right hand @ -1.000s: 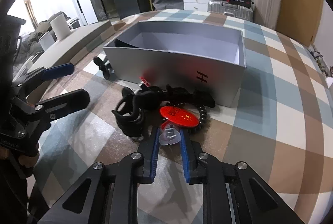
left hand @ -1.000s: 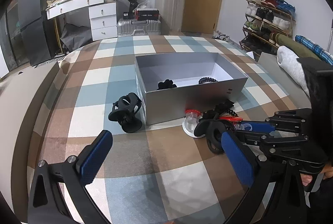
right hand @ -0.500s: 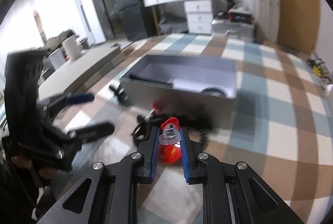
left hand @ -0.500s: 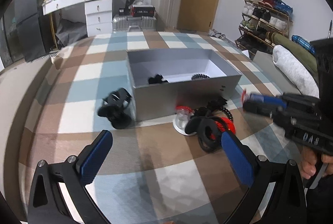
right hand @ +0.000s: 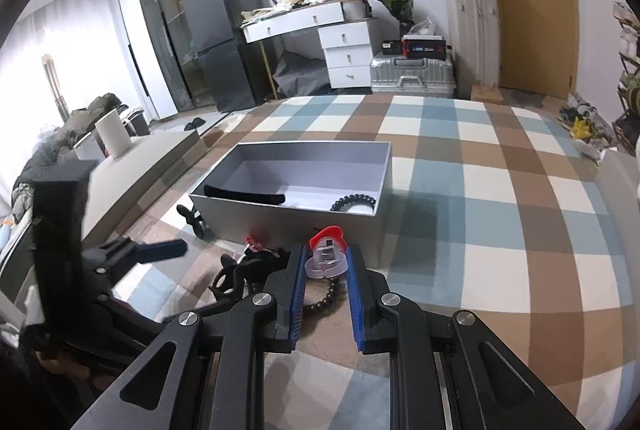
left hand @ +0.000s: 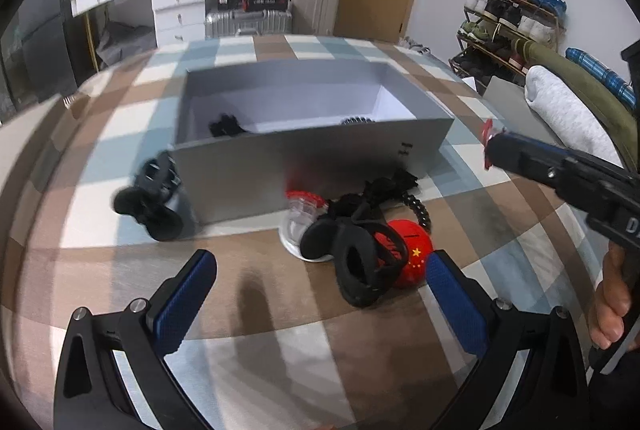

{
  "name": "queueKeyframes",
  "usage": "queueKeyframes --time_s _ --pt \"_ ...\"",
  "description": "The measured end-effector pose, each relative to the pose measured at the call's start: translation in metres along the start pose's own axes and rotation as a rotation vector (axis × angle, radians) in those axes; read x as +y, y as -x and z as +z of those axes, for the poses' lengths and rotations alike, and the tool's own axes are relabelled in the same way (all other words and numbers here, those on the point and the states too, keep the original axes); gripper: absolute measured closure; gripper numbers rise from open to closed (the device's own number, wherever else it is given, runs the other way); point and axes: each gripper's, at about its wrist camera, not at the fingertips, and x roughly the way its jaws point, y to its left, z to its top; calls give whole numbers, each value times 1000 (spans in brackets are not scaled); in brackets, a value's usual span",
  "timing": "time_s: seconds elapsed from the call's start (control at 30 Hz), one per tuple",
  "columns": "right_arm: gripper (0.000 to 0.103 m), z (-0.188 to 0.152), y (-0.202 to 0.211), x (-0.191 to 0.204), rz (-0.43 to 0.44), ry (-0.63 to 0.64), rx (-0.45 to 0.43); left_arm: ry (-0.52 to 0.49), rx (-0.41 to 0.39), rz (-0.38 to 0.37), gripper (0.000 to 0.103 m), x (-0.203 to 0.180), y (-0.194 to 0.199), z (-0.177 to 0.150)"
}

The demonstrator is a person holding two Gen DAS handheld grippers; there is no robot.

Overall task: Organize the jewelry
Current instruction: 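Close the left gripper on the large black clip while the right gripper lifts the cup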

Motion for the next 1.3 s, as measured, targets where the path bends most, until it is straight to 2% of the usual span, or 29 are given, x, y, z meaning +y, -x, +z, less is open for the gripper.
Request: queueKeyframes --time_s 0.17,0.27,0.37,0.4,0.57,1.3 --pt "84 -1 0 -3 27 -13 5 -44 13 19 3 -6 0 -1" --pt "84 -3 -3 -3 38 -14 17 -69 11 28 12 -10 -1 0" --pt "84 -4 -4 0 51 -10 22 -69 16 31 25 -7 -2 0" --pt "84 -4 -4 2 55 -7 23 -64 21 25 32 -5 -3 0" --pt "84 -5 -4 8 68 7 25 -60 16 -36 55 -5 0 -2" --pt "84 -5 -6 20 86 26 18 -44 -126 -22 55 7 31 2"
